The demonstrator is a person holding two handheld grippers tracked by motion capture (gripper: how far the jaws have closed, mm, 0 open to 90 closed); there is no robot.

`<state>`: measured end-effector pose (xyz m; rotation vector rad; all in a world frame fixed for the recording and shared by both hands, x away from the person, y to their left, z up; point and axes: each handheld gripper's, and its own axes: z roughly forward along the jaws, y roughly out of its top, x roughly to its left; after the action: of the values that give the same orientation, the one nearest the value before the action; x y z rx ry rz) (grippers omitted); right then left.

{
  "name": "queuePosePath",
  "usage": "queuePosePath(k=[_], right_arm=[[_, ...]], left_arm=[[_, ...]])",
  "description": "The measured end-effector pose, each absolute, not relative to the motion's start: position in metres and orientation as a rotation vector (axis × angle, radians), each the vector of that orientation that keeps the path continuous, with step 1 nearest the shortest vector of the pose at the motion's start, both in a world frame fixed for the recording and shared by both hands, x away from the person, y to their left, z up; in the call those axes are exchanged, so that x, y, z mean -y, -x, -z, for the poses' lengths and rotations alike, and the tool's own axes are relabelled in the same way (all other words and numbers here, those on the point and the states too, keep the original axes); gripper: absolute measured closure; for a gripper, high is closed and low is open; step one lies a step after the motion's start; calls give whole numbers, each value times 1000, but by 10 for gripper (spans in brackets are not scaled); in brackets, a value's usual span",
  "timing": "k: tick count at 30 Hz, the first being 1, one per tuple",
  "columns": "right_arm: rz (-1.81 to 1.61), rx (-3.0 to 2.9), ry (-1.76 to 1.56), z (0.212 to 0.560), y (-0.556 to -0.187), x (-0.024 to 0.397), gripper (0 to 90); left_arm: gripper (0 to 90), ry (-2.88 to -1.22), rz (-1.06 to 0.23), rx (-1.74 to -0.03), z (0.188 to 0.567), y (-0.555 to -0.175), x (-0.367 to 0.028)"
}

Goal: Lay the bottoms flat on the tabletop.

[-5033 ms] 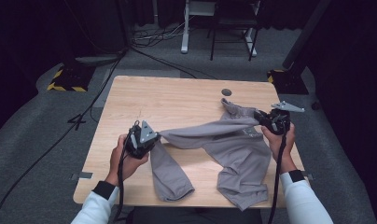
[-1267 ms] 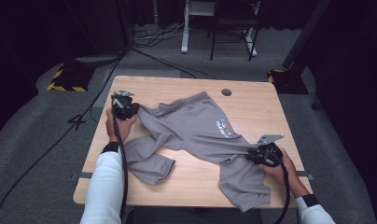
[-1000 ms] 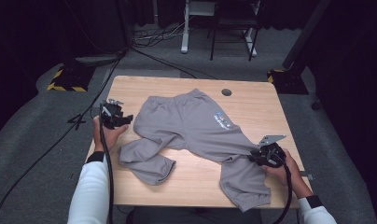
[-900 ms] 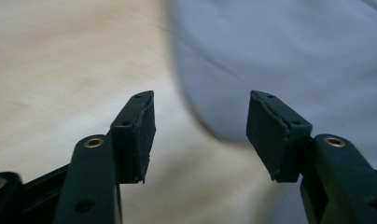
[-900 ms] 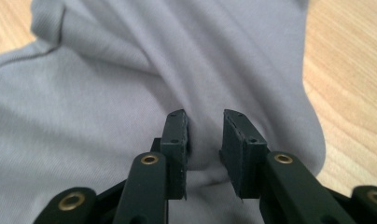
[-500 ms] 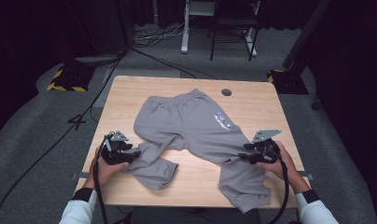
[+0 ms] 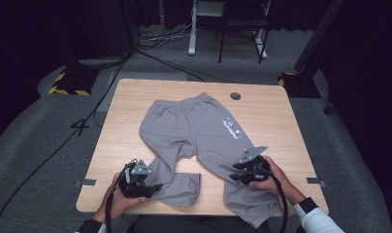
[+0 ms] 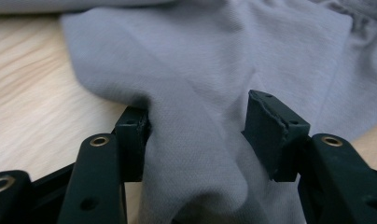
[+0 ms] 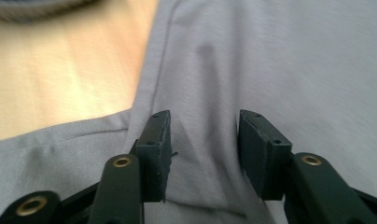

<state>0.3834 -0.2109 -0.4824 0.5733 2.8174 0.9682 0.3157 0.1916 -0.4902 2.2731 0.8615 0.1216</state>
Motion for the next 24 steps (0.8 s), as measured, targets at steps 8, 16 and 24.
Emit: queuePosePath(k=[8, 16, 24], right_arm=[[-933, -2814, -473, 474, -366, 180, 463], [-1078, -2746, -361, 457, -349, 152, 492], [-1069, -2809, -281, 470, -348, 114, 442]], left_arm=[[472, -2289, 39, -732, 490, -311, -172], [210, -2161, -203, -870, 476, -307, -187], [210, -2146, -338, -872, 468, -342, -188]])
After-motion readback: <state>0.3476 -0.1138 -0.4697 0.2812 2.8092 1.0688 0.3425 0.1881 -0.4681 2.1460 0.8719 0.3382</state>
